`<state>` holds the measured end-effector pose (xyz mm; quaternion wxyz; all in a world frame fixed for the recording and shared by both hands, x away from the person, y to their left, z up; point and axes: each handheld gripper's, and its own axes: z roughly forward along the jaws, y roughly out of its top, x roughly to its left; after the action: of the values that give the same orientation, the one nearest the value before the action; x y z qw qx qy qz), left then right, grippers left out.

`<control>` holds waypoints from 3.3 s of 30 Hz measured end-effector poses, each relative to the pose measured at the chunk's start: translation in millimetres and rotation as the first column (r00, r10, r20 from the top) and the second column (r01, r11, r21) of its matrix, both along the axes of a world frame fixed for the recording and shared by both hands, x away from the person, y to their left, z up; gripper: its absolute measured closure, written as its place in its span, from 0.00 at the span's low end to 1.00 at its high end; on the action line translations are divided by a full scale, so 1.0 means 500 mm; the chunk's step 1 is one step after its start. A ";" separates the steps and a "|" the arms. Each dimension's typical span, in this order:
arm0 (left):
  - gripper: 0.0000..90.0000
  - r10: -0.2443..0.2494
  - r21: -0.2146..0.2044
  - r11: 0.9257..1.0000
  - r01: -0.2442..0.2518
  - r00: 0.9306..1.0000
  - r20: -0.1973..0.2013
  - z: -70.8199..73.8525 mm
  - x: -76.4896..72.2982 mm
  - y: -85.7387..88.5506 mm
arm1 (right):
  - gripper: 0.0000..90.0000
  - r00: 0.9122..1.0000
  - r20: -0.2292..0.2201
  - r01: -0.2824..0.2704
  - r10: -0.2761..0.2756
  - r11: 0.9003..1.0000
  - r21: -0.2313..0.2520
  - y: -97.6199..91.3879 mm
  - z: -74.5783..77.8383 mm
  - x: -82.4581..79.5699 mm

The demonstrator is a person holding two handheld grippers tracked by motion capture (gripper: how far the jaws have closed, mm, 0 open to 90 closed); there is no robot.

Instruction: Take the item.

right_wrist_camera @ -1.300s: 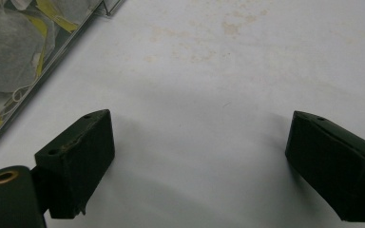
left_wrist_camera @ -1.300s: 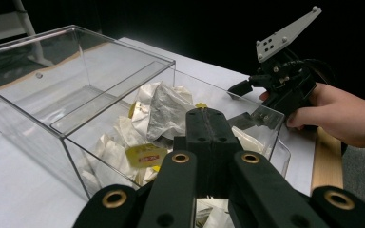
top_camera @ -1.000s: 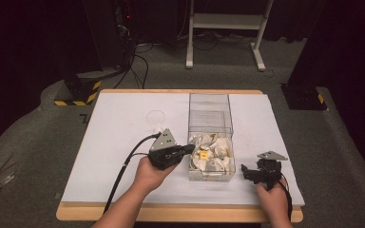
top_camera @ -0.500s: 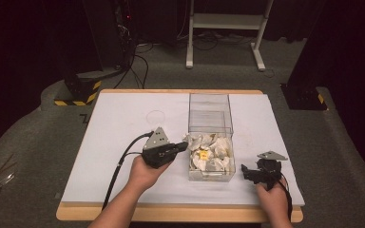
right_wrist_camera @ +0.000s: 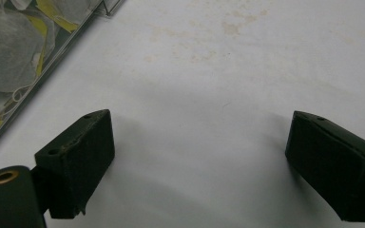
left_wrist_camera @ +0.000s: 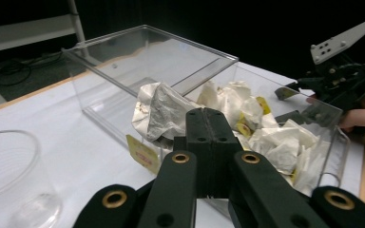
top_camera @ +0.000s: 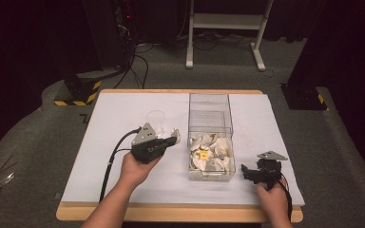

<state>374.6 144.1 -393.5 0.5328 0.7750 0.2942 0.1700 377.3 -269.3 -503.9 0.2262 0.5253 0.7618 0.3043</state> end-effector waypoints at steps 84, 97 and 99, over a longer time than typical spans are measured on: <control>1.00 0.190 0.031 0.982 -0.188 0.978 -0.091 -0.035 0.196 0.106 | 0.10 1.000 0.000 0.000 0.000 1.000 0.000 0.000 0.000 0.000; 0.99 0.229 0.074 0.972 -0.222 0.967 -0.114 -0.050 0.206 0.100 | 0.10 1.000 0.000 0.000 0.000 1.000 0.000 0.000 0.000 0.000; 0.95 0.230 0.073 0.972 -0.223 0.967 -0.113 -0.050 0.207 0.102 | 0.10 1.000 0.000 0.000 0.000 1.000 0.000 0.000 0.000 0.000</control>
<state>478.1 195.0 -418.5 0.4679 0.7606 0.4074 0.1914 377.2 -269.3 -503.9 0.2263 0.5253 0.7617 0.3044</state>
